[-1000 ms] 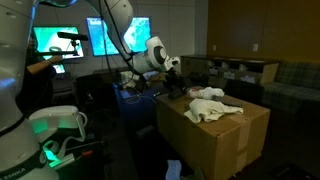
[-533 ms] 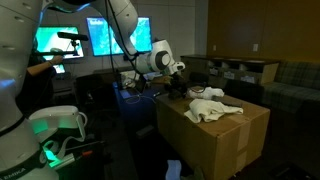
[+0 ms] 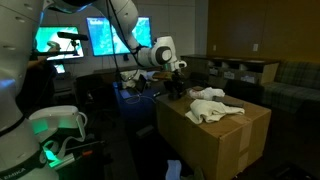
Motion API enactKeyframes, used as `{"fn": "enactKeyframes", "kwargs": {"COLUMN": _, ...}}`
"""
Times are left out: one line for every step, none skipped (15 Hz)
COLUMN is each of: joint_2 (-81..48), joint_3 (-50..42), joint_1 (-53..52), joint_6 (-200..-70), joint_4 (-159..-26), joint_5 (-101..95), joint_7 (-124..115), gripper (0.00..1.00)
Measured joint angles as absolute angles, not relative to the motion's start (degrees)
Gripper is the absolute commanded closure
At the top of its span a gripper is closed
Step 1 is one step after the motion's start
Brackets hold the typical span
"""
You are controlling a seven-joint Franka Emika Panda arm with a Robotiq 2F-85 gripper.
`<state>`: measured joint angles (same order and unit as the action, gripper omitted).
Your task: Replace the objects on the box with the objects on the table one after the other
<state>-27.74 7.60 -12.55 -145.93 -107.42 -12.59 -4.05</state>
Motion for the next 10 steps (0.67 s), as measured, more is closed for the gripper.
{"fn": "enactKeyframes", "kwargs": {"joint_2": -27.44, "joint_3": 7.61, "joint_1": -12.67, "joint_6": -144.21, "joint_4": -107.02, "joint_5": -12.39, "joint_7": -4.03, "gripper": 0.68}}
{"fn": "enactKeyframes", "kwargs": {"joint_2": -27.06, "joint_3": 7.60, "joint_1": -12.77, "joint_6": -142.90, "joint_4": -106.85, "joint_5": -12.38, "joint_7": -4.04, "gripper": 0.68}}
{"fn": "enactKeyframes", "kwargs": {"joint_2": -26.60, "joint_3": 7.60, "joint_1": -12.88, "joint_6": -142.00, "joint_4": -106.85, "joint_5": -12.38, "joint_7": -4.07, "gripper": 0.68}}
{"fn": "enactKeyframes", "kwargs": {"joint_2": -26.12, "joint_3": 7.61, "joint_1": -12.99, "joint_6": -141.43, "joint_4": -106.86, "joint_5": -12.38, "joint_7": -4.11, "gripper": 0.68}}
{"fn": "enactKeyframes", "kwargs": {"joint_2": -25.45, "joint_3": 7.61, "joint_1": -13.11, "joint_6": -140.86, "joint_4": -106.93, "joint_5": -12.38, "joint_7": -4.17, "gripper": 0.68}}
{"fn": "enactKeyframes", "kwargs": {"joint_2": -24.71, "joint_3": 7.61, "joint_1": -13.22, "joint_6": -140.44, "joint_4": -107.10, "joint_5": -12.38, "joint_7": -4.31, "gripper": 0.68}}
{"fn": "enactKeyframes", "kwargs": {"joint_2": -23.78, "joint_3": 7.61, "joint_1": -13.31, "joint_6": -139.96, "joint_4": -107.45, "joint_5": -12.38, "joint_7": -4.44, "gripper": 0.68}}
{"fn": "enactKeyframes", "kwargs": {"joint_2": -22.74, "joint_3": 7.61, "joint_1": -13.38, "joint_6": -139.59, "joint_4": -108.05, "joint_5": -12.37, "joint_7": -4.63, "gripper": 0.68}}
{"fn": "enactKeyframes", "kwargs": {"joint_2": -21.52, "joint_3": 7.61, "joint_1": -13.40, "joint_6": -139.28, "joint_4": -109.00, "joint_5": -12.37, "joint_7": -4.93, "gripper": 0.68}}
{"fn": "enactKeyframes", "kwargs": {"joint_2": -20.07, "joint_3": 7.61, "joint_1": -13.40, "joint_6": -139.02, "joint_4": -110.34, "joint_5": -12.37, "joint_7": -5.36, "gripper": 0.68}}
